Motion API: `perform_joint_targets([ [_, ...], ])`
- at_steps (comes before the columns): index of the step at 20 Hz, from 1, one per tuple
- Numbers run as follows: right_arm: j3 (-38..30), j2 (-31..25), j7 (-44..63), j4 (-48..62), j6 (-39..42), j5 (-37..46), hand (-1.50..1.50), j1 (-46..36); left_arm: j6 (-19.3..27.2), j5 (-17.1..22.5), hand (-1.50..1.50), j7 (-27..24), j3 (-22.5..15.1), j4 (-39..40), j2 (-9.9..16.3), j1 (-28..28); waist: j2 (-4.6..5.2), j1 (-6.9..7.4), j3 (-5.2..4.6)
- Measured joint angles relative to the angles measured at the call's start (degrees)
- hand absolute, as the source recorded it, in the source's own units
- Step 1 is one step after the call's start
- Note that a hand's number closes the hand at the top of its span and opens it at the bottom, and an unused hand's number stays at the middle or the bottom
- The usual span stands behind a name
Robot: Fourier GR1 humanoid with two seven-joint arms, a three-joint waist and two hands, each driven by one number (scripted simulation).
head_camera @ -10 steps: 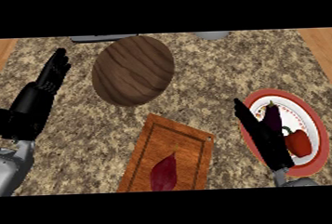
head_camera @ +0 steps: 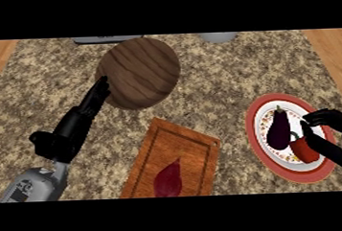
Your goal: Pick the bell pepper from the plate and place it in the bowl
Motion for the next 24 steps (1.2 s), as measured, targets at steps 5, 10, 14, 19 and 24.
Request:
perform_joint_targets([
  [5,-4.20,-1.11,-9.60,8.11,1.86,0.52,-1.50,-0.16,-1.58,-1.43,0.00,-1.00,-2.18,0.62,-3.37,1.61,-0.05,1.20,0.11],
  [10,-1.42,-8.47,-5.56,9.02,4.06,8.16,-1.50,-2.76,-2.21,-2.17,0.00,-1.61,-2.79,1.69,-5.01,1.82,-0.03,1.85,0.06],
  [14,2.18,-16.09,3.42,7.80,9.18,13.88,-1.50,-5.14,-2.53,-2.32,0.00,-0.91,-2.90,1.52,-5.45,1.28,-0.05,2.44,-0.06],
  [19,8.16,-23.17,14.53,6.94,23.56,15.37,-1.50,-7.67,-3.52,-2.13,0.00,-0.34,-2.83,1.42,-5.50,0.60,0.09,3.22,-0.15],
  [24,11.22,-24.68,28.88,3.30,37.93,10.27,-1.50,-13.25,-3.68,-2.71,0.00,-0.64,-2.49,1.46,-5.60,1.47,-0.07,3.05,-0.10],
])
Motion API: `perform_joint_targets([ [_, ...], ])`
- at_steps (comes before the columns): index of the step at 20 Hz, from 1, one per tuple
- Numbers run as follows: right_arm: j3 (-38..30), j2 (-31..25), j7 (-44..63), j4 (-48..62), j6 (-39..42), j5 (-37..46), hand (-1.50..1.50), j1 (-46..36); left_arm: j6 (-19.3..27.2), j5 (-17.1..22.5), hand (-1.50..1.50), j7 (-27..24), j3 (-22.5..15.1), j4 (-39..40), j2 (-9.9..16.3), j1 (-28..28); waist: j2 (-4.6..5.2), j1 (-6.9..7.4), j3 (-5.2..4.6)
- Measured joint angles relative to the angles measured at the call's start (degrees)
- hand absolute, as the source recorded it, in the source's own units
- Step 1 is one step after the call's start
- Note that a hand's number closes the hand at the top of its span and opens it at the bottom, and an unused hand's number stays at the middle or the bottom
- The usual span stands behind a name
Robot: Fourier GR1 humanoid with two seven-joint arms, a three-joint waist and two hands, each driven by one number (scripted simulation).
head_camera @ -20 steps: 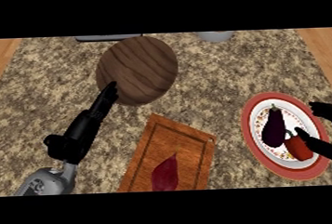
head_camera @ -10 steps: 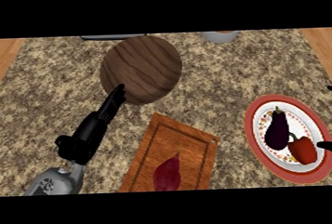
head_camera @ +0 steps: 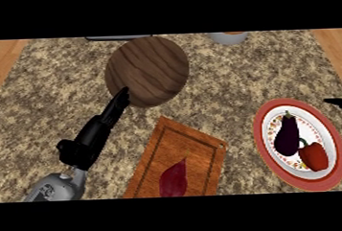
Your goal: Pick the bell pepper from the plate and place it in the bowl
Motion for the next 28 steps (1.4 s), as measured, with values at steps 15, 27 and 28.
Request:
perform_joint_targets([
  [15,-0.20,9.31,18.82,-5.00,10.82,-0.57,-1.50,-3.66,-3.21,-3.55,0.00,1.38,4.52,-1.82,-2.90,2.62,-0.13,-1.19,0.19],
  [27,-0.03,14.52,11.19,-9.17,3.12,16.83,-1.50,3.92,-7.16,-6.10,0.00,1.51,8.21,-1.66,-5.09,3.80,-0.12,-1.36,0.22],
  [28,0.02,14.65,10.41,-8.40,2.45,18.44,-1.50,3.72,-7.14,-6.75,0.00,1.27,8.07,-1.04,-5.72,3.49,-0.11,-1.34,0.22],
])
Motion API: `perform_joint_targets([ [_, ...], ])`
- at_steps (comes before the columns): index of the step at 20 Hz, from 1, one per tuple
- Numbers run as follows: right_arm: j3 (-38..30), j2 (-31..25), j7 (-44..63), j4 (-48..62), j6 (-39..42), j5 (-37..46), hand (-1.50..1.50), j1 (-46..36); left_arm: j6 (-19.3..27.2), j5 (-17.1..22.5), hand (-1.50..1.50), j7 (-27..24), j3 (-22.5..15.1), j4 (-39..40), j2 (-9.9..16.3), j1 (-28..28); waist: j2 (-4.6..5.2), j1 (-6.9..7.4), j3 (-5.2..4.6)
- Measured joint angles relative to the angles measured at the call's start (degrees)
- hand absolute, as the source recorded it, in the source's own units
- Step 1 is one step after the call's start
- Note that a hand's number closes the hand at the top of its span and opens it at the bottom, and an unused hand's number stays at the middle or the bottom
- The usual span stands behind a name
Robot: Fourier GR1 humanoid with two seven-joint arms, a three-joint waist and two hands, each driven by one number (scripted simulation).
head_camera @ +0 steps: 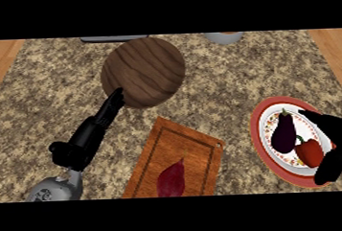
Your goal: Pick the bell pepper from the plate and place it in the bowl
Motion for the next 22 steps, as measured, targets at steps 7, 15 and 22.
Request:
perform_joint_targets([
  [7,-1.93,2.46,-4.47,4.68,-2.88,8.01,-1.50,0.80,-1.51,-1.97,0.00,0.80,1.69,-0.08,-2.51,-0.03,0.02,0.07,0.00],
  [15,-5.11,4.48,-10.76,12.68,-3.07,13.02,-1.50,0.13,-4.11,-3.84,0.00,0.61,3.56,-0.67,-4.15,1.76,0.03,0.14,0.00],
  [22,-7.39,6.84,-15.58,17.37,-4.25,16.66,1.50,-1.20,-5.16,-5.67,0.00,2.14,4.67,-1.28,-6.35,1.39,0.04,0.15,0.01],
])
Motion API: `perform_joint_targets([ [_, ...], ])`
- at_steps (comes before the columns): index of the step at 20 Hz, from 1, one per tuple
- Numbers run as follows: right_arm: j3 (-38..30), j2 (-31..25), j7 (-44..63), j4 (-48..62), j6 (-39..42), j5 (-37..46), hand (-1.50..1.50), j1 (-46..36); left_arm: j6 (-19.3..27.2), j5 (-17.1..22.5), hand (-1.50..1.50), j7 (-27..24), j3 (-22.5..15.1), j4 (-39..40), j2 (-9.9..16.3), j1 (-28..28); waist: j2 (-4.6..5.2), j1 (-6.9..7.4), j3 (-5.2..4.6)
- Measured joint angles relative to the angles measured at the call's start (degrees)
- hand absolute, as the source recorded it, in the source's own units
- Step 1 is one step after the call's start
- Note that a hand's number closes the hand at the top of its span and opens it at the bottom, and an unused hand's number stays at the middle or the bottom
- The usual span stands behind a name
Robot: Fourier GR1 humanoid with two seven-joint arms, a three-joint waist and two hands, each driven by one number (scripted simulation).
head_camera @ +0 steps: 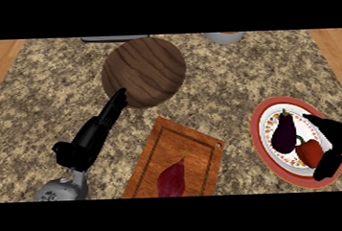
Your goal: Pick the bell pepper from the plate and place it in the bowl
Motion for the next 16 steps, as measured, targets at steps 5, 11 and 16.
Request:
perform_joint_targets([
  [5,-0.01,1.05,-7.04,5.08,-5.22,2.96,1.50,-1.58,-0.39,-1.38,0.00,-1.58,0.52,2.15,-0.93,-0.46,-0.07,0.04,-0.22],
  [11,-1.23,2.58,-9.40,6.05,-8.40,5.98,1.50,-2.59,-1.01,-1.95,0.00,-0.04,1.24,0.72,-2.19,-0.38,-0.06,-0.02,-0.13],
  [16,-0.88,5.25,-8.79,4.54,-10.40,8.66,1.50,-2.65,-2.68,-2.07,0.00,-0.20,2.66,1.29,-1.94,-0.75,-0.05,0.01,-0.14],
])
